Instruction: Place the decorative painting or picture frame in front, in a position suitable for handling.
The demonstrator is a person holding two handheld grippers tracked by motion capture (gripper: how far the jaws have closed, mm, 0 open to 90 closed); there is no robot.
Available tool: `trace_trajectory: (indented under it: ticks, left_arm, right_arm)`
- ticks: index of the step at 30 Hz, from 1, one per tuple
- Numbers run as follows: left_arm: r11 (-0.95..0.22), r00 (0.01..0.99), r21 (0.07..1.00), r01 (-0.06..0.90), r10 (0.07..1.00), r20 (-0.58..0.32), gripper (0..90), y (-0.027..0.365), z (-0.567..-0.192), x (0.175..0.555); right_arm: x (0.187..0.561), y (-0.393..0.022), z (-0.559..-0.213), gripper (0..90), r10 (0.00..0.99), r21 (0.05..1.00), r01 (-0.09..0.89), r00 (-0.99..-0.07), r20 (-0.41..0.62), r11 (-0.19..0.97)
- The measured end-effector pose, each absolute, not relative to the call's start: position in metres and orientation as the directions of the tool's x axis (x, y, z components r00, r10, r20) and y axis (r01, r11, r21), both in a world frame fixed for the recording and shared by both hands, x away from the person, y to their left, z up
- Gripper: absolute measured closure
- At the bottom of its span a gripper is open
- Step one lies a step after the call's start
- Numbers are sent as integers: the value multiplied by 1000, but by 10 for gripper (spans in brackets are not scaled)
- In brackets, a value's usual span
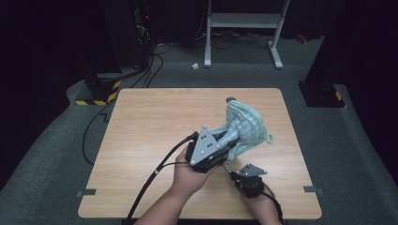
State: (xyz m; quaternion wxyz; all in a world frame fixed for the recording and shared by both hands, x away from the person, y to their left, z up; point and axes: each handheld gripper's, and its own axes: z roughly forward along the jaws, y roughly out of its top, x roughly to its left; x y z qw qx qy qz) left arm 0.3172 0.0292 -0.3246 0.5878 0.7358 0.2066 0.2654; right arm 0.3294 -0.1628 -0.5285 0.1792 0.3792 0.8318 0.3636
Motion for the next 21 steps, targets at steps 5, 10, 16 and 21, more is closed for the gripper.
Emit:
trace_trajectory:
  ticks: [5, 10, 16, 21]
  left_arm:
    - [-253, 776, 967, 18, 614, 146, 716, 21, -331, 325]
    - [-252, 777, 967, 22, 614, 142, 716, 29, -337, 321]
    - [-261, 771, 965, 33, 621, 141, 715, 46, -348, 309]
    - [-235, 766, 970, 64, 634, 102, 715, 69, -365, 301]
  right_arm:
    - [329, -163, -528, 871, 761, 740, 502, -649, -19, 447]
    - [329, -163, -529, 871, 760, 740, 502, -649, -19, 447]
    - [329, -162, -528, 871, 761, 740, 501, -649, -23, 449]
    - [329, -162, -529, 872, 760, 740, 497, -650, -28, 453]
